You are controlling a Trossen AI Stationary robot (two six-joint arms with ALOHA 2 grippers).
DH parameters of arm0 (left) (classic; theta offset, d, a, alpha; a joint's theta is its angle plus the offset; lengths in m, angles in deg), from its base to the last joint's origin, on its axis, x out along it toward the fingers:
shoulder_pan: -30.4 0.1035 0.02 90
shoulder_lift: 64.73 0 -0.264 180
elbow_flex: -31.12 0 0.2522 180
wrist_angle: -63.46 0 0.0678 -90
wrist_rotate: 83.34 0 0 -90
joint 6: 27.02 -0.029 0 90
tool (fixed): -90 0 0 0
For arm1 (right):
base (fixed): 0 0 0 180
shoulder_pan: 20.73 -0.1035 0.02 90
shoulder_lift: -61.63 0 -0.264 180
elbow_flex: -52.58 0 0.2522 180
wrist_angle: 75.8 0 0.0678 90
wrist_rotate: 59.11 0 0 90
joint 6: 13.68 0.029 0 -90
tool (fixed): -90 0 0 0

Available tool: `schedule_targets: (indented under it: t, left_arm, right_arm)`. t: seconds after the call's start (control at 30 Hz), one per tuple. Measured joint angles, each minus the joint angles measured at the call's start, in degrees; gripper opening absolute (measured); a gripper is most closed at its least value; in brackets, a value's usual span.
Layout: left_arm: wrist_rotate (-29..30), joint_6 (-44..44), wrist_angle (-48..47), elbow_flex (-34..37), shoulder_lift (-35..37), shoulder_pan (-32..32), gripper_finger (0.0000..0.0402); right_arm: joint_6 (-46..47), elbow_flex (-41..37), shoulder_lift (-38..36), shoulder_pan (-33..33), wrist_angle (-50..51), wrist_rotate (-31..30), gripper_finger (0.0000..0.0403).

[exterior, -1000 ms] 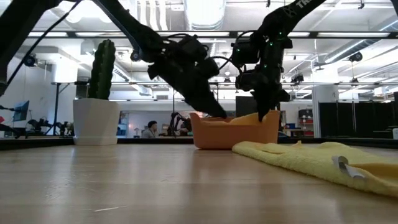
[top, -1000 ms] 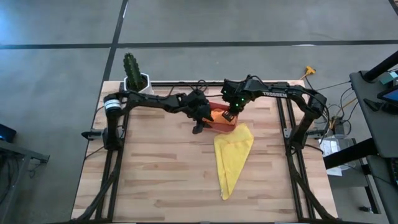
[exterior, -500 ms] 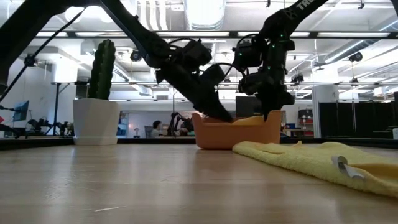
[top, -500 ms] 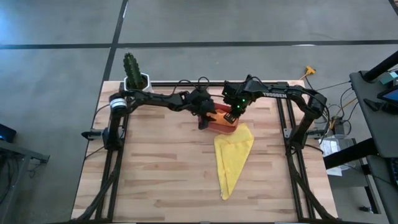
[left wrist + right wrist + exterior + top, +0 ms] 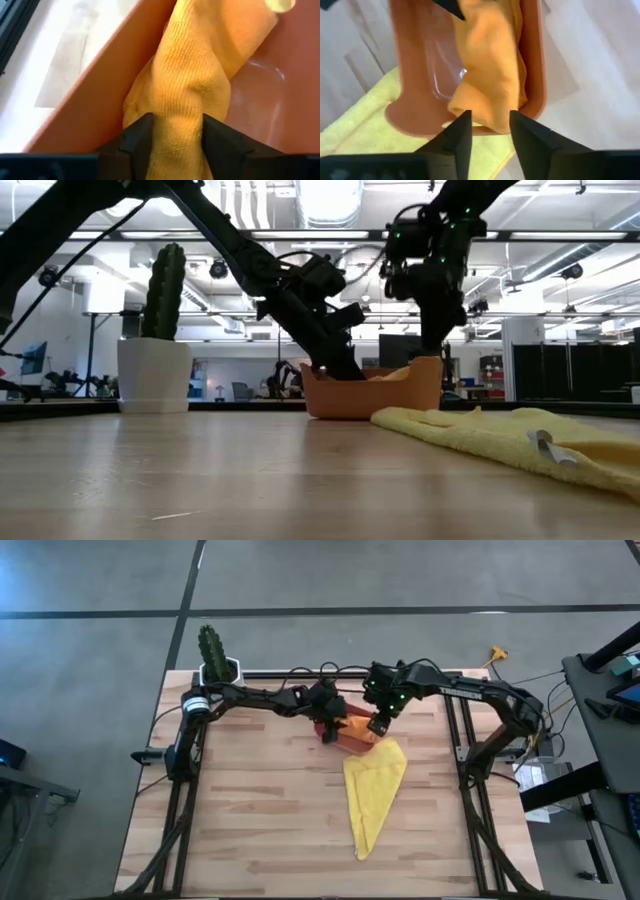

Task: Roll microfiber towels into tight, uniform cylinder then place into a basket
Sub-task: Put the orange towel into the orange bin

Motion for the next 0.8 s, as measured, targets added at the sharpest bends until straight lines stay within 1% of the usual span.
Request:
schedule_targets:
  t: [0.13,0.27,0.37,0.43,0.5,0.6,0.7,0.8]
  left_arm:
    - [-0.1,0.0,-2.9,-1.8,0.1,0.3,0.0086]
    - [-0.1,-0.1,-3.7,-2.8,0.1,0.5,0.0033]
    - [-0.1,-0.1,-3.8,-3.9,0.1,0.5,0.0008]
    - [-0.2,-0.6,-3.7,-4.5,0.1,0.5,0.0006]
    - [-0.6,-1.7,-4.0,-4.9,0.1,0.6,0.0013]
    - [-0.6,-3.4,-6.3,-5.2,0.2,0.6,0.0026]
    - [-0.7,-3.7,-9.5,-5.4,0.3,0.7,0.0032]
    - [-0.9,-4.9,-12.6,-5.4,0.3,1.0,0.0033]
  right_arm:
    - [-1.4,0.0,-2.2,-0.5,-1.0,0.0,0.0150]
    - [-4.3,0.0,-2.5,-2.2,-5.6,0.0,0.0149]
    - [-7.1,0.0,-1.1,-3.5,-9.7,-0.2,0.0140]
    - [-8.5,0.0,0.9,-3.9,-10.6,-2.6,0.0133]
    - [-8.8,0.0,3.3,-3.9,-10.1,-5.9,0.0128]
    - [-7.7,-0.1,6.7,-3.4,-9.0,-7.5,0.0119]
    - [-5.9,-0.1,9.4,-3.3,-9.2,-6.5,0.0111]
    - [-5.8,-0.2,11.6,-3.4,-10.6,-1.2,0.0102]
